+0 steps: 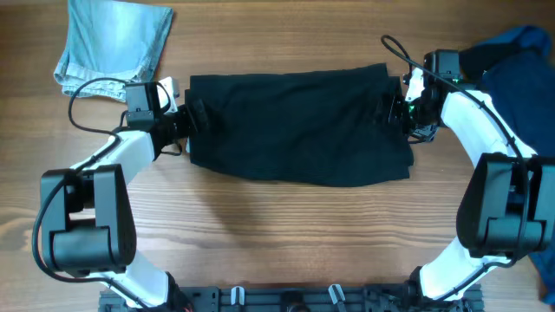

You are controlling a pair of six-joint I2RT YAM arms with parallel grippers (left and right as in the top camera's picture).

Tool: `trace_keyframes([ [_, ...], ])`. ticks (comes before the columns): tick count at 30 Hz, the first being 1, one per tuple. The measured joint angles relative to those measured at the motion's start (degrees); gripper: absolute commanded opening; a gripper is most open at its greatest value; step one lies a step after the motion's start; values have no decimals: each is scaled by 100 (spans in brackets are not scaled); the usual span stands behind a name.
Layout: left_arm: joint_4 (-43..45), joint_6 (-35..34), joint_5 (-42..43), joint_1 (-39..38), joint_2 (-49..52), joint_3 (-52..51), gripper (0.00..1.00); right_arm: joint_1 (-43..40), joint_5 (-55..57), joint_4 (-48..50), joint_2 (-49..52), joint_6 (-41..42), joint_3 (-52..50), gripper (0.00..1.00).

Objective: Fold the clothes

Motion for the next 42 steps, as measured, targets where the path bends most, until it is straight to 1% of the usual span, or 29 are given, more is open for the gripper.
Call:
trace_keyframes([
  [4,-28,28,264,0,24,15,99,0,2,-4,0,0,0,100],
  [7,-151,28,533,0,24,24,87,0,-39,-11,0,0,0,100],
  [9,-260,59,623,0,28,28,87,0,-81,-24,2,0,0,100],
  [10,-295,68,638,0,35,28,83,0,-85,-22,0,0,0,100],
  [13,-308,59,675,-2,46,28,60,0,-90,-26,0,2,0,100],
  [14,-313,48,678,-2,61,28,44,0,-98,-33,0,2,0,100],
  [16,-313,74,675,-9,79,28,18,0,-103,-55,0,2,0,100],
  [18,-310,70,719,-13,87,28,8,0,-105,-63,2,0,0,100],
  [19,-310,48,726,-13,87,28,4,0,-105,-63,2,2,0,100],
  [22,-350,66,756,-17,87,28,4,0,-105,-63,0,2,0,100],
  [24,-535,66,702,-11,66,42,4,0,-105,-63,0,0,0,100],
  [28,-1606,68,142,-4,-184,289,4,0,-105,-59,0,2,0,100],
  [30,-2122,66,-138,-4,-354,592,4,0,-105,-55,0,2,0,100],
  [34,-2839,66,-612,0,-704,1283,4,0,-105,-59,0,2,0,100],
  [38,-3432,92,-813,4,-826,1858,4,0,-219,-63,2,2,0,100],
  [39,-3674,116,-844,4,-826,2044,8,0,-254,-63,0,0,0,100],
  [40,-3762,131,-870,0,-826,2129,24,0,-315,-61,0,2,0,100],
  [41,-3812,146,-885,-9,-826,2181,46,0,-337,-59,0,2,0,100],
  [42,-3845,184,-914,-37,-826,2234,73,0,-343,-39,2,2,0,100],
])
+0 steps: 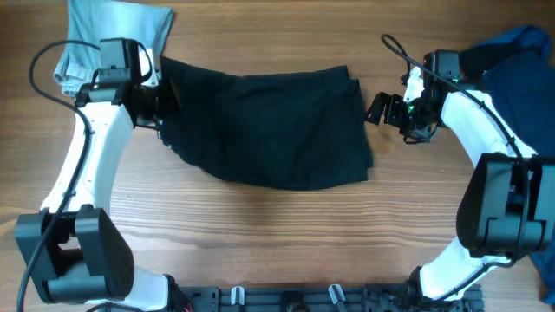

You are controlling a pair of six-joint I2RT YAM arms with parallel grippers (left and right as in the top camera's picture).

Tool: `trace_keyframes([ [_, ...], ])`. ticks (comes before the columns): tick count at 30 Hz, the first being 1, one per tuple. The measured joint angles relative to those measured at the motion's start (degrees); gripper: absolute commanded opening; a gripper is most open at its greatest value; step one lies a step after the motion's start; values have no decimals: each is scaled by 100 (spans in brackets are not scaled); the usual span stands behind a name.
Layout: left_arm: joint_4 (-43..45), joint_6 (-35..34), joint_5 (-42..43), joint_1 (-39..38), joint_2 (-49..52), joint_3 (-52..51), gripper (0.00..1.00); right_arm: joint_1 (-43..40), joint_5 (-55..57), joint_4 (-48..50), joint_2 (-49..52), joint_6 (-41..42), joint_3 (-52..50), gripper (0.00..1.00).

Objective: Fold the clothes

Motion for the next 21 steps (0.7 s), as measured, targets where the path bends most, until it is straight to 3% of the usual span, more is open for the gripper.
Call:
trace_keyframes([
  [3,-94,31,-33,-74,0,101,100,0,-17,-7,-2,0,0,100],
  [12,-417,33,-103,389,140,109,100,0,-22,-7,-2,0,0,100],
  [21,-15,658,509,1008,1338,116,100,0,-39,96,-2,-2,0,100],
])
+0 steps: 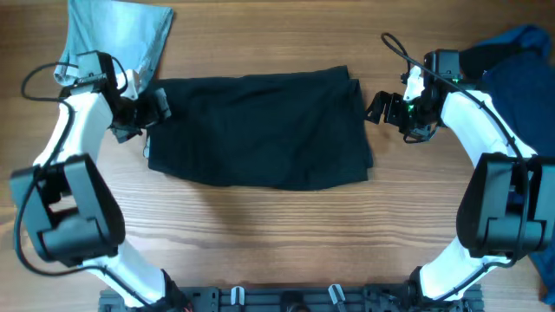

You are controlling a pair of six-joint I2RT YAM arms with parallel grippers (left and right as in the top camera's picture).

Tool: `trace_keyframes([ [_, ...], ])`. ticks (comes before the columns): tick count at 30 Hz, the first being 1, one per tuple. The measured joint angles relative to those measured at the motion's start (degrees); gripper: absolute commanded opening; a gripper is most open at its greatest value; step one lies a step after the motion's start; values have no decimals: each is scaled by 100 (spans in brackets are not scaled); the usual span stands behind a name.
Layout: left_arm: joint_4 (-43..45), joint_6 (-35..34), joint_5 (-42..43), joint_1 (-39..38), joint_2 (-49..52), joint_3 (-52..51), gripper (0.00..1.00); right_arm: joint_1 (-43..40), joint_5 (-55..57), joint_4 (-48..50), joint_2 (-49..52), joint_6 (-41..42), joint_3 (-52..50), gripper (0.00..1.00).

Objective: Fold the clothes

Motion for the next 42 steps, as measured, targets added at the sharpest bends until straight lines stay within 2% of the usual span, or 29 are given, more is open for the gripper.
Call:
trace_keyframes([
  [13,214,494,911,190,691,125,99,0,0,28,0,-144,0,100],
  [19,11,557,1001,184,835,297,92,0,0,50,0,-144,0,100],
  [21,-4,577,1152,129,868,317,93,0,0,74,0,-144,0,100],
  [24,0,588,1342,-50,896,319,100,0,0,109,0,-144,0,100],
  [29,48,590,1314,-337,898,345,98,0,0,111,0,-144,0,100],
  [37,-125,560,1552,7,925,372,100,0,0,103,0,-144,0,100],
  [42,-544,734,1222,496,901,474,97,0,-4,98,0,-144,0,100],
])
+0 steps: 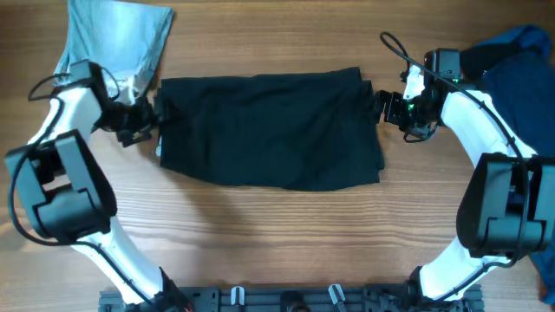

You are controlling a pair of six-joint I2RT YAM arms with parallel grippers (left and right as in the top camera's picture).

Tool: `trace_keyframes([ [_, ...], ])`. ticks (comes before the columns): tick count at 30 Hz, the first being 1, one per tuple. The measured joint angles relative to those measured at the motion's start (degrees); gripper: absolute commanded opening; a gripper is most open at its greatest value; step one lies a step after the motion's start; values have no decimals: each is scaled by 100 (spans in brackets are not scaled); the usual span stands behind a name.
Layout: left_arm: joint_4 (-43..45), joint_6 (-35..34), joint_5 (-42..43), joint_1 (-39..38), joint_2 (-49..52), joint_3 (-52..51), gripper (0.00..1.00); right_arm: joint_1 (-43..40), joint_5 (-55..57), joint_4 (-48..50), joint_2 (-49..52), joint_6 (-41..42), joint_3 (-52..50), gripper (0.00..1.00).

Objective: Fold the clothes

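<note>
A black garment (269,130) lies folded into a wide band across the middle of the table. My left gripper (147,121) sits just off its left edge, fingers apart, and holds nothing. My right gripper (375,104) is at the upper right corner of the garment, shut on the cloth's edge. Both arms reach in from the sides.
A light blue denim piece (113,39) lies at the back left, behind the left arm. A dark blue garment (520,69) is heaped at the back right, next to the right arm. Bare wooden table (277,243) stretches in front of the black garment.
The black garment has shifted a little to the right. My right gripper, then open and apart from the cloth, is now on its right edge. The left gripper stands just off the left edge.
Both grippers first stood at the two ends of the black garment. Then the right one was open and apart while the left held the garment lifted toward the back left. After that the garment lay flat further left, and now it is shifted back right.
</note>
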Motion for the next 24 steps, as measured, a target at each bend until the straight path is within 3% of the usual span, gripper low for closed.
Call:
trace_keyframes([
  [9,-85,339,-74,42,28,17,96,0,-439,28,2,0,0,100],
  [19,-214,533,654,-236,393,334,93,0,-468,39,0,0,0,100],
  [22,-212,544,772,-437,470,378,68,0,-468,39,0,0,0,100],
  [23,-195,581,817,-494,529,389,50,0,-468,42,0,0,0,100],
  [24,-186,599,890,-520,568,398,26,0,-470,37,2,0,0,100],
])
